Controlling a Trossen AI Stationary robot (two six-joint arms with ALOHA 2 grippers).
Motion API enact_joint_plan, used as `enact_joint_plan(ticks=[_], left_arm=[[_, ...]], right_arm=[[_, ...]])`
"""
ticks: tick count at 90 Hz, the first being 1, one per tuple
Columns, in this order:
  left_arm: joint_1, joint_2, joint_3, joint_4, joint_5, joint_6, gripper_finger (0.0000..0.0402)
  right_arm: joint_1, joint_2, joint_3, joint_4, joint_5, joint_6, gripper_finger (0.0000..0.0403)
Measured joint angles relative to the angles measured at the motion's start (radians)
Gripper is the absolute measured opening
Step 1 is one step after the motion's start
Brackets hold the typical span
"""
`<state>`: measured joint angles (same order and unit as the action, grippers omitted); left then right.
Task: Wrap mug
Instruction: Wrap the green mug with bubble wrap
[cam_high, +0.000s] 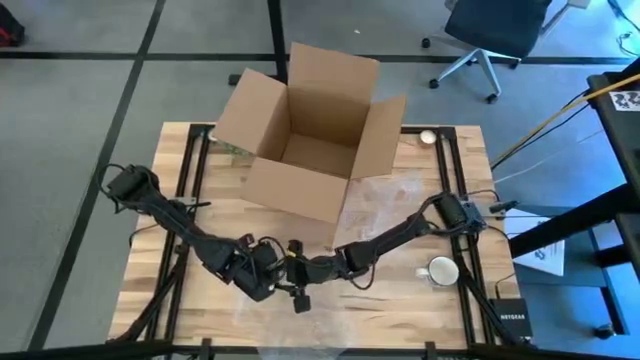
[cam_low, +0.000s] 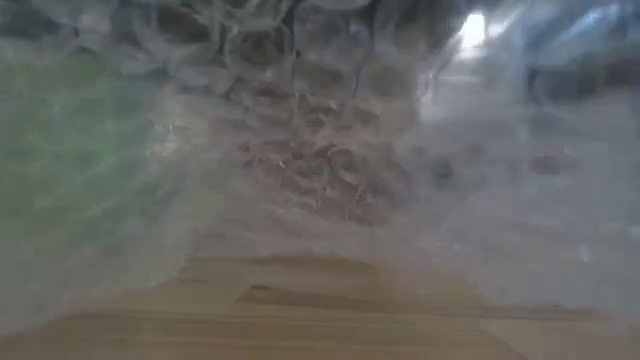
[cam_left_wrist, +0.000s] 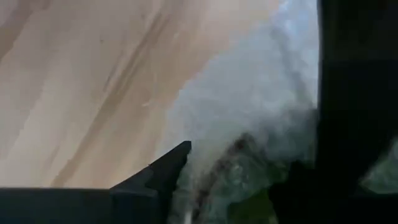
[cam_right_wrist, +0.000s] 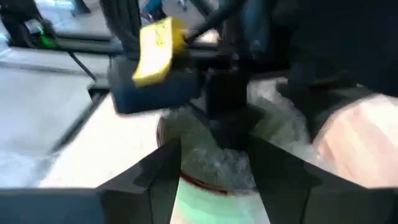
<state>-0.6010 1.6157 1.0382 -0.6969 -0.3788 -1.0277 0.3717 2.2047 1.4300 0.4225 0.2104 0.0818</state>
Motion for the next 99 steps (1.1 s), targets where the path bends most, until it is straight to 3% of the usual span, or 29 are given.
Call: enact_joint_plan(ticks=[23,66,84,99], left_arm=[[-0.001,-0.032,0.049,-0.039,0.004,0.040,0.0170],[-0.028,-0.201,0.178,-0.232,-0.007,0.062,0.0170],[-0.085,-0.222,0.168,-0.419,0.026,0.008,0.0170],[-0.119,-0.193,0.110,-0.355,0.054,0.007,0.0170]], right_arm=[[0.002,0.003,0.000,-0.004,0.004,-0.007,0.0175],[0.000,0.003,0.000,-0.016,0.011,-0.007,0.0175],[0.000,0.003,0.000,-0.017,0.010,-0.007,0.0175],[0.000,0.003,-0.001,-0.019,0.010,-0.008,0.0175]])
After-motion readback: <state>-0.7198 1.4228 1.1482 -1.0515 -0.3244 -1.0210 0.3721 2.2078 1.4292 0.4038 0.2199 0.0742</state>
